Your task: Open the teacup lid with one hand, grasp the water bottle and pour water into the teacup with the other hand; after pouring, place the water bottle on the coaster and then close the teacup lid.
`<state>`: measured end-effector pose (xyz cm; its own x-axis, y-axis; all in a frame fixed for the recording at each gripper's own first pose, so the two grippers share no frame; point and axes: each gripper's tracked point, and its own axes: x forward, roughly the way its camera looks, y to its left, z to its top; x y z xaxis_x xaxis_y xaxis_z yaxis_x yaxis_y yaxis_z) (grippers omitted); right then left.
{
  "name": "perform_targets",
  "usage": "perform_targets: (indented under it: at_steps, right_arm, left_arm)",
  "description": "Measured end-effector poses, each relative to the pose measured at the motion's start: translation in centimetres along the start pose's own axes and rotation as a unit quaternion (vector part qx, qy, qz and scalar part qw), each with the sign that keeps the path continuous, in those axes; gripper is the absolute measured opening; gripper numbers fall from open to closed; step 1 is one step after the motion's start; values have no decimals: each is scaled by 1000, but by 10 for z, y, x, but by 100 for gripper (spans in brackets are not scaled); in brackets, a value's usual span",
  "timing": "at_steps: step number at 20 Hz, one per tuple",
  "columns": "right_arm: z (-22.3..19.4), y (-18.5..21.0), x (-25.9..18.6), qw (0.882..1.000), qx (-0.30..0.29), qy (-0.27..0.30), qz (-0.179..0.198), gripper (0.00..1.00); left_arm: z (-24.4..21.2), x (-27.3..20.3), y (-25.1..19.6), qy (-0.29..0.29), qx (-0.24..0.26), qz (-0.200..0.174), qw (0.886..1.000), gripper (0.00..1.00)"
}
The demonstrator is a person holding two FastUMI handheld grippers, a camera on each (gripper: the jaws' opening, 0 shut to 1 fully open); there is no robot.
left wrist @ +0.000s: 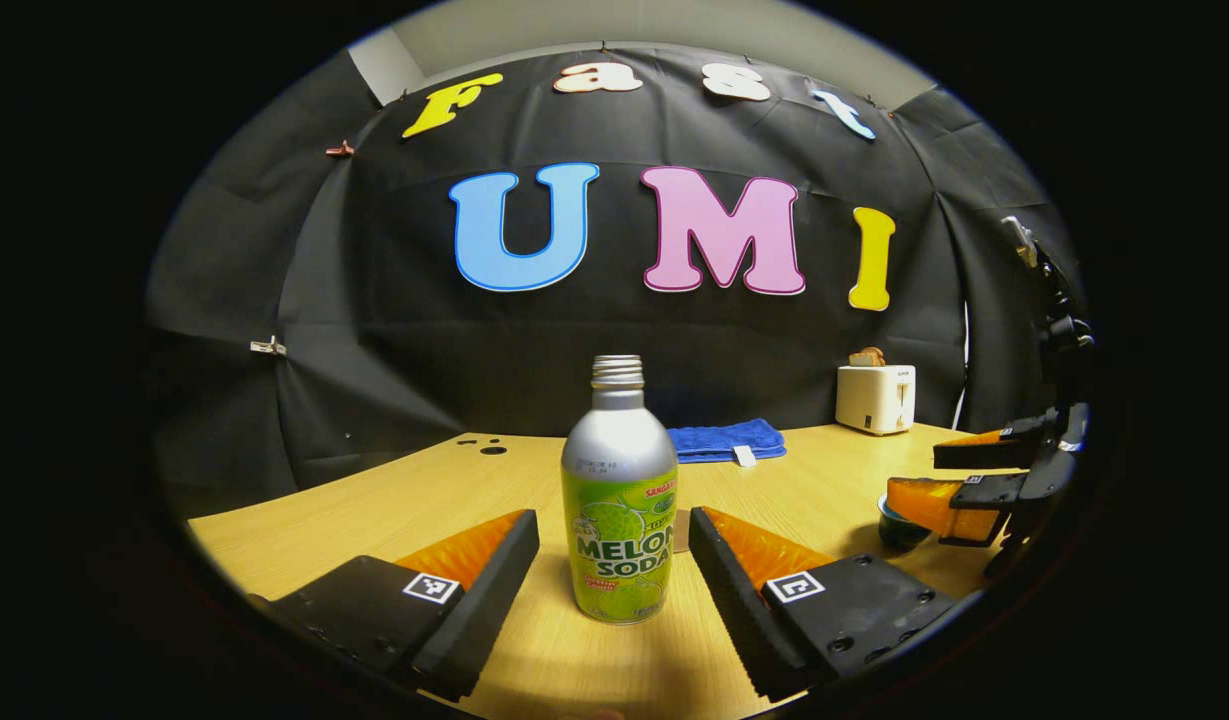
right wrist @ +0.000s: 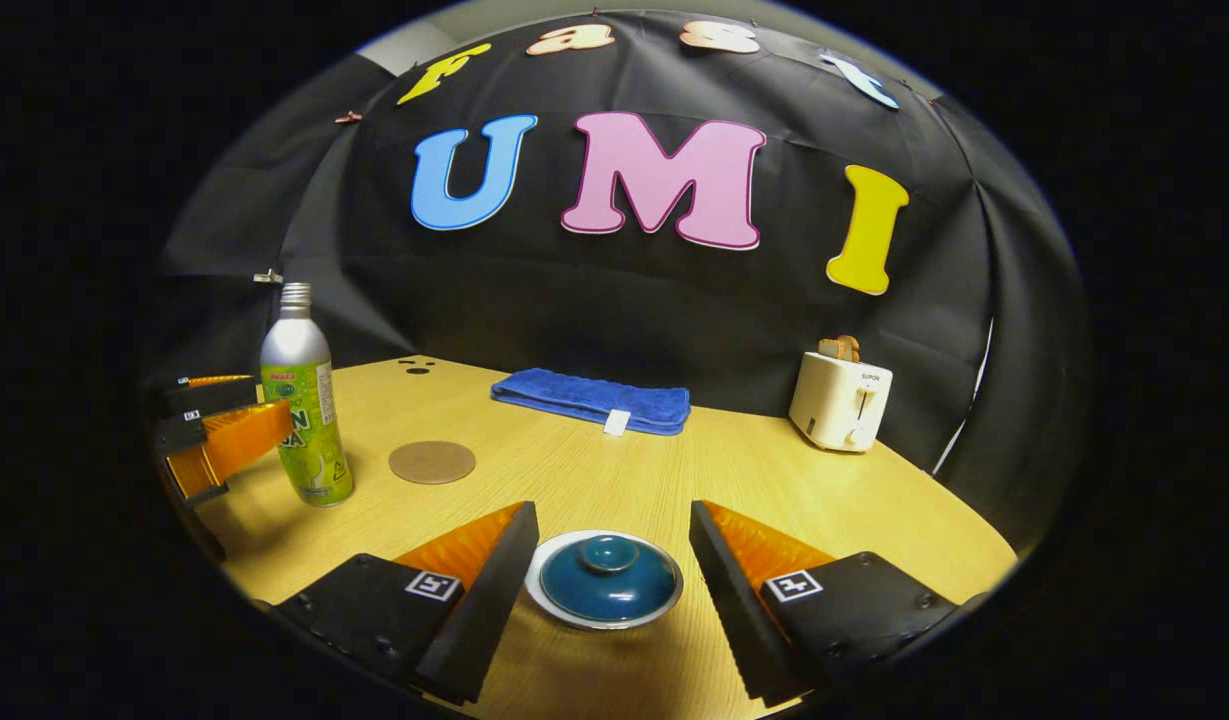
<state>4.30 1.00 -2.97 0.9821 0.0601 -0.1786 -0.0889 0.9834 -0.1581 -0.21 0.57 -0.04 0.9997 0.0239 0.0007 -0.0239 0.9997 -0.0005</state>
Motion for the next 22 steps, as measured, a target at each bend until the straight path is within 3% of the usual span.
perform_targets:
  at_steps: [3,6,10,11,13,15,17,18,21,22]
  right_arm:
    - [-8,0,6,1000,9,21,11,87]
    - [-9,-1,8,999,20,33,13,70]
    - [-9,4,7,999,10,36,21,59]
    - [-9,5,8,999,6,34,23,51]
    - [-8,4,10,999,-3,30,20,48]
    - [-7,5,9,999,-8,29,21,33]
    - [-6,6,8,999,-9,28,24,32]
    - [-6,6,8,999,-6,27,28,27]
    - [-6,4,8,999,12,21,37,29]
    - [-2,4,6,999,24,18,39,25]
  left_arm:
    - [0,-1,-1,0,0,0,1000,95]
    - [1,0,0,0,0,0,1000,95]
    - [1,0,-1,0,0,0,1000,95]
    - [0,0,-1,0,0,0,1000,95]
    - [0,0,0,0,0,0,1000,95]
    - [0,0,-1,0,0,0,1000,95]
    - [0,0,-1,0,0,0,1000,96]
    - [1,1,-1,0,0,0,1000,95]
    - [0,0,-1,1,0,0,1000,95]
    - [0,2,-1,1,0,-1,1000,96]
